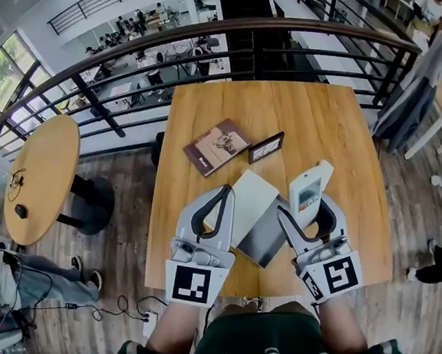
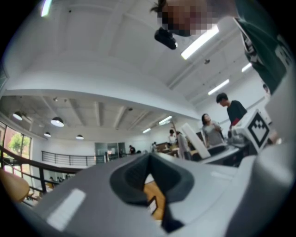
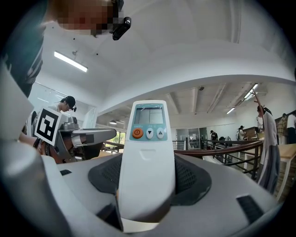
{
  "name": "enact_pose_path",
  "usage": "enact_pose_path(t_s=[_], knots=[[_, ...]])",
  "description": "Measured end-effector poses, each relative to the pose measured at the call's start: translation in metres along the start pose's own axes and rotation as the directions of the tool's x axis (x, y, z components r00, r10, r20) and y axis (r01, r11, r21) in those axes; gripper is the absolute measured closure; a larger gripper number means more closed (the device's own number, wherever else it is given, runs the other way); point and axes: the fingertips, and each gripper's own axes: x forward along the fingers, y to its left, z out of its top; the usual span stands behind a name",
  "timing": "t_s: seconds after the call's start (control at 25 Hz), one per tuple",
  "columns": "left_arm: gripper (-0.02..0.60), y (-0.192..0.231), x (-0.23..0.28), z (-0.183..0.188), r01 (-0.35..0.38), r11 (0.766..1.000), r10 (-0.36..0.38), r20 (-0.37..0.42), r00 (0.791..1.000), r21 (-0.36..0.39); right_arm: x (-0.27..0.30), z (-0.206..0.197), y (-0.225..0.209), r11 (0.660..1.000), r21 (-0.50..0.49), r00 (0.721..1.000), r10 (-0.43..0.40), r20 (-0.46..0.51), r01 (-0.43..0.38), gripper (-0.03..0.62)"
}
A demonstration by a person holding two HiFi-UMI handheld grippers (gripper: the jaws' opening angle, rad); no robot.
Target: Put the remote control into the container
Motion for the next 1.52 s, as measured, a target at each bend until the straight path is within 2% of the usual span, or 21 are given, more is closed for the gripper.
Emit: enact_pose_path(t_s=[0.2,0.4,0.56,1.0,1.16,1.28,1.36,1.52], knots=[[0.581,0.008,0.006,-0.011,0.002,1.0,-0.003,-0.022,1.0,-0.006,0.008,-0.009,-0.003,1.0,0.002,1.0,-0.002,-0.026,0.002,0.297],[0.581,0.004,0.016,-0.014,0.013,0.998,-0.014,-0.02,1.0,-0.067,0.012,-0.012,-0.014,1.0,0.012,0.999,-0.014,-0.043,0.014,0.298],[0.58,0.002,0.022,-0.018,-0.002,0.996,-0.001,-0.038,0.999,-0.085,0.014,-0.013,-0.021,1.0,0.019,0.999,-0.007,-0.044,0.008,0.298],[0.581,-0.004,0.037,-0.024,-0.051,0.996,0.047,-0.05,0.998,-0.067,0.032,-0.005,-0.042,0.996,0.015,0.996,0.083,-0.017,-0.082,0.298],[0.581,-0.008,0.041,-0.026,-0.051,0.997,0.048,-0.055,0.997,-0.06,0.033,-0.01,-0.037,0.99,0.008,0.989,0.14,-0.049,-0.139,0.298],[0.581,-0.01,0.042,-0.033,-0.047,0.997,0.044,-0.06,0.997,-0.065,0.036,-0.018,-0.032,0.977,-0.062,0.975,0.197,-0.098,-0.204,0.298],[0.581,-0.01,0.041,-0.038,-0.059,0.996,0.054,-0.068,0.996,-0.068,0.038,-0.028,-0.029,0.956,-0.139,0.96,0.236,-0.149,-0.256,0.298],[0.581,-0.012,0.036,-0.046,-0.073,0.994,0.067,-0.08,0.995,-0.081,0.036,-0.063,-0.024,0.88,-0.28,0.904,0.297,-0.308,-0.384,0.298]])
